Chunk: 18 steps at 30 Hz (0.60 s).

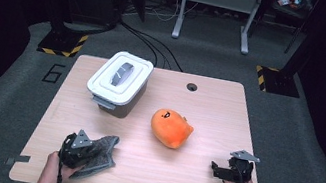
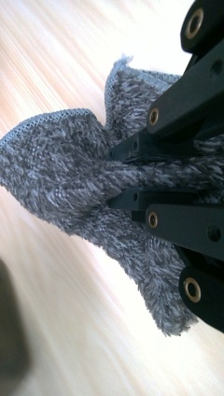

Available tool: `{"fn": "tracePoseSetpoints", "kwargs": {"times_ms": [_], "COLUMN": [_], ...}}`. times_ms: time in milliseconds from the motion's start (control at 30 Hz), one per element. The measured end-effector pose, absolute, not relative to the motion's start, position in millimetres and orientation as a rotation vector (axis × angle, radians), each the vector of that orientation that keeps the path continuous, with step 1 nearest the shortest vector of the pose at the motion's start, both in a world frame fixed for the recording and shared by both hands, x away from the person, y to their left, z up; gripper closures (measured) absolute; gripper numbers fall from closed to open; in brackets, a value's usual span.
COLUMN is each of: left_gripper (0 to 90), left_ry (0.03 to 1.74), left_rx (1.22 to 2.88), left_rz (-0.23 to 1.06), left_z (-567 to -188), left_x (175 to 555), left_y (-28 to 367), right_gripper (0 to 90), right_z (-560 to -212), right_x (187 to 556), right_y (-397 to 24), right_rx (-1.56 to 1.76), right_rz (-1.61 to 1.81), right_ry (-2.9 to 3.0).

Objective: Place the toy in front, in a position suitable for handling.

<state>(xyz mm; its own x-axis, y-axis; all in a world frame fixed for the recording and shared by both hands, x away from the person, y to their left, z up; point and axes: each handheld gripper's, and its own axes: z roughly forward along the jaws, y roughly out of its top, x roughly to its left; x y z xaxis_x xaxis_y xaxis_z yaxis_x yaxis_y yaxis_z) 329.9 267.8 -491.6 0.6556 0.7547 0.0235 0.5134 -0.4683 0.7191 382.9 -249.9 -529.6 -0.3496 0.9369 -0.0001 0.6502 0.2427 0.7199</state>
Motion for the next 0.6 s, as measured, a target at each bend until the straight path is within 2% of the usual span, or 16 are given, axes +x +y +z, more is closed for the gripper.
{"fn": "tracePoseSetpoints", "kwargs": {"times_ms": [267,600], "left_gripper": [79.6,79.3], "left_ry": [0.812,0.692], "left_rx": [2.178,2.201], "left_rz": [0.362,0.266], "left_z": [-474.9,-480.4], "left_x": [331.2,333.2], "left_y": [229.9,191.0], "right_gripper": [1.1,1.1], "right_z": [-529.6,-529.6], "right_x": [382.9,382.8], "right_y": [-249.9,-249.9], "right_rx": [1.449,1.449], "right_rz": [0.887,0.887], "right_ry": [2.088,2.088]}}
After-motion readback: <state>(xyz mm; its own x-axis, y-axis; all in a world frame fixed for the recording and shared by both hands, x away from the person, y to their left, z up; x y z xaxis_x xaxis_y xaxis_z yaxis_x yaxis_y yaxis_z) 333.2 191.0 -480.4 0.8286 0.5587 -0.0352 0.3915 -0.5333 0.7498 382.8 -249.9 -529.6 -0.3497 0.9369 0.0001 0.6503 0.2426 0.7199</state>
